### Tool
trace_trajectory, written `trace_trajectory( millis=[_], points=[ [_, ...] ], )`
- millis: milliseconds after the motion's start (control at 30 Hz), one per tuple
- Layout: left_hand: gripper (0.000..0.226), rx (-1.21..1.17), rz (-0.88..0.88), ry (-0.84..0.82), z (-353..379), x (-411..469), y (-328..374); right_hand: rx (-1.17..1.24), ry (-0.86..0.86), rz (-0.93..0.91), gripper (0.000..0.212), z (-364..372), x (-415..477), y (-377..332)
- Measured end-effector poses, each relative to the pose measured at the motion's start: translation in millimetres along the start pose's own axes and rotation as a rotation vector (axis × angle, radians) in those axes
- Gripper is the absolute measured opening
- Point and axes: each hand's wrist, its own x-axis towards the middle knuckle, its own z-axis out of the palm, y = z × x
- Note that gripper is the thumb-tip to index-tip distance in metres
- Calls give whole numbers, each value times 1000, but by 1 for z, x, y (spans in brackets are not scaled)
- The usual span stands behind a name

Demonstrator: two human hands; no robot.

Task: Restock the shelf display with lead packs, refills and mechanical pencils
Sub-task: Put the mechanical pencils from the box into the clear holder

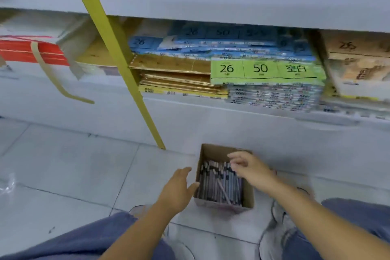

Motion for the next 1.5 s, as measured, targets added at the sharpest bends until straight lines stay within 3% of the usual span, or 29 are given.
trace_trajectory(
  millis=[67,267,467,667,933,1100,1367,1500],
  points=[
    [61,-97,-73,-62,17,4,-13,-26,-54,118,25,17,17,27],
    [55,-399,-185,-157,28,19,-22,-80,-106,340,52,68,62,72],
    [39,-618,-138,-208,24,15,-20,-176,86,370,56,94,86,93],
    [42,-635,-135,-202,29,18,-30,-94,200,348,50,95,94,101],
    [43,-624,-124,-188,30,17,-34,-80,119,360,63,104,95,99],
    [44,-637,-145,-198,27,15,-30,-72,103,345,49,107,105,93],
    [45,-659,-166,-206,25,16,-28,-21,94,404,56,119,120,83],
    [46,-678,-190,-198,26,17,-28,38,40,493,47,118,127,81]
  ],
)
